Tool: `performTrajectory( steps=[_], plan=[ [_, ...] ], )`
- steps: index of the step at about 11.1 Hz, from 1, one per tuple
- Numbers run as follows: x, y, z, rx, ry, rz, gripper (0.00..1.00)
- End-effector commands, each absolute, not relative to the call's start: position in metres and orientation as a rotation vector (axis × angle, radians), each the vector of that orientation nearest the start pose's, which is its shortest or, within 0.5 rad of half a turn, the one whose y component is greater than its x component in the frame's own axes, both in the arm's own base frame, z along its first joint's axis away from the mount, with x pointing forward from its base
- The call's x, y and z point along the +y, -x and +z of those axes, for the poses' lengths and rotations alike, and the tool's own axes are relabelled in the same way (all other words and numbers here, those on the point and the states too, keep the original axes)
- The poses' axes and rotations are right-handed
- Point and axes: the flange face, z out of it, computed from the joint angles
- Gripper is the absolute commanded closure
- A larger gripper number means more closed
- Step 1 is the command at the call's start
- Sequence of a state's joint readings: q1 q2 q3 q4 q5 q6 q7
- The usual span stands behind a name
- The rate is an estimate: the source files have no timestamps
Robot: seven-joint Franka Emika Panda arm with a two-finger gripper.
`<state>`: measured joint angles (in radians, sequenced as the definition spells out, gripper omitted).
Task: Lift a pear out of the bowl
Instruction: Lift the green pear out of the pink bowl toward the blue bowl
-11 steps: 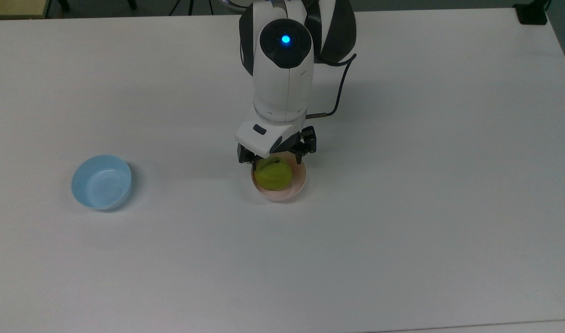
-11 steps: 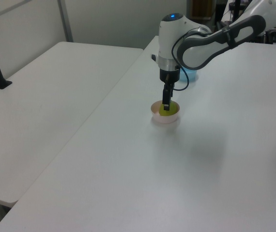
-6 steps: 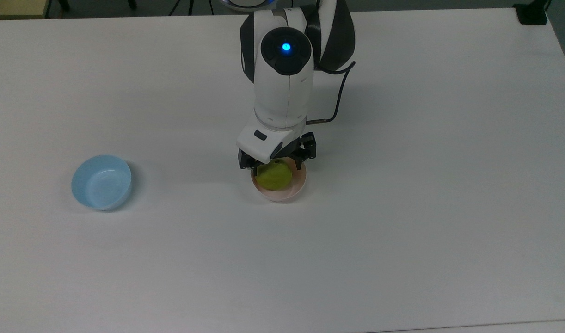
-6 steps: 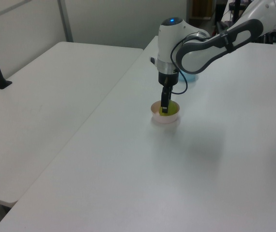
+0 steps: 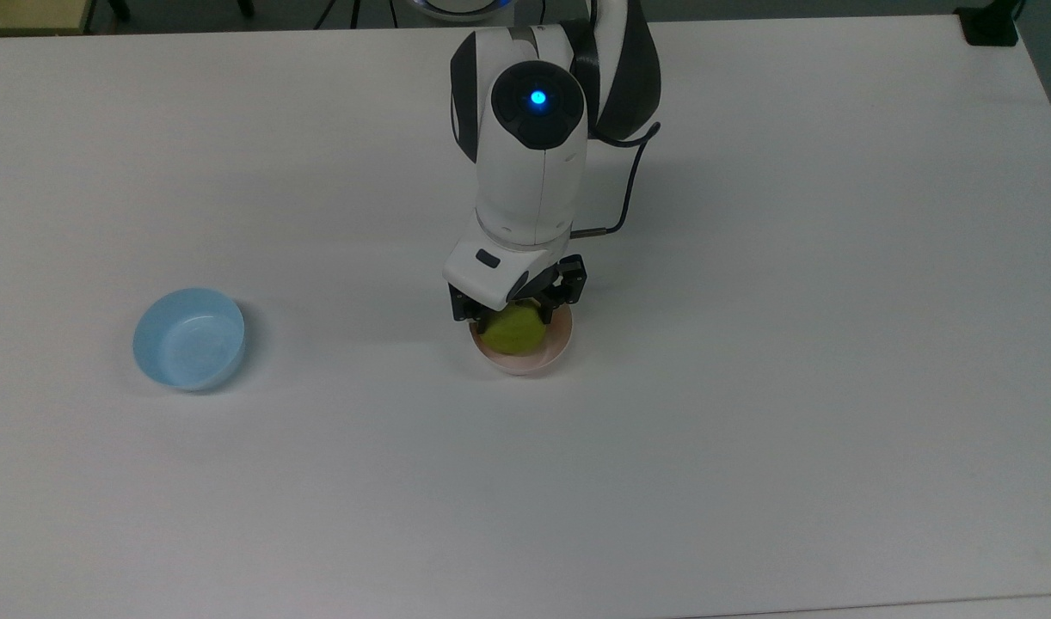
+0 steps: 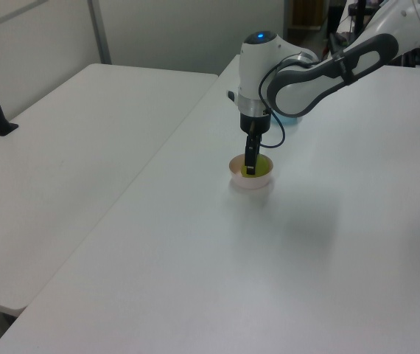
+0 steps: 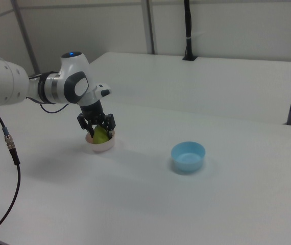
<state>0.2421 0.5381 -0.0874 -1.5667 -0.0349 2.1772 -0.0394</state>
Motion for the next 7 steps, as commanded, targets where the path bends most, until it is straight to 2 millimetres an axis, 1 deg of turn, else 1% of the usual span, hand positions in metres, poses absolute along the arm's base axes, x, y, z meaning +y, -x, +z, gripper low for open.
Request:
performTrajectory(
  steps=[1,2,4,6,7],
  plan=[
    [0.119,-0.691,0.344,-0.372,3.202,-0.149,0.35],
    [0.119,-0.691,0.352,-0.361,3.202,-0.161,0.37],
    [0.118,-0.684,0.378,-0.344,3.201,-0.141,0.37],
    [0.119,-0.679,0.417,-0.326,3.183,-0.175,0.37],
    [0.119,-0.675,0.437,-0.32,3.181,-0.165,0.36]
  ],
)
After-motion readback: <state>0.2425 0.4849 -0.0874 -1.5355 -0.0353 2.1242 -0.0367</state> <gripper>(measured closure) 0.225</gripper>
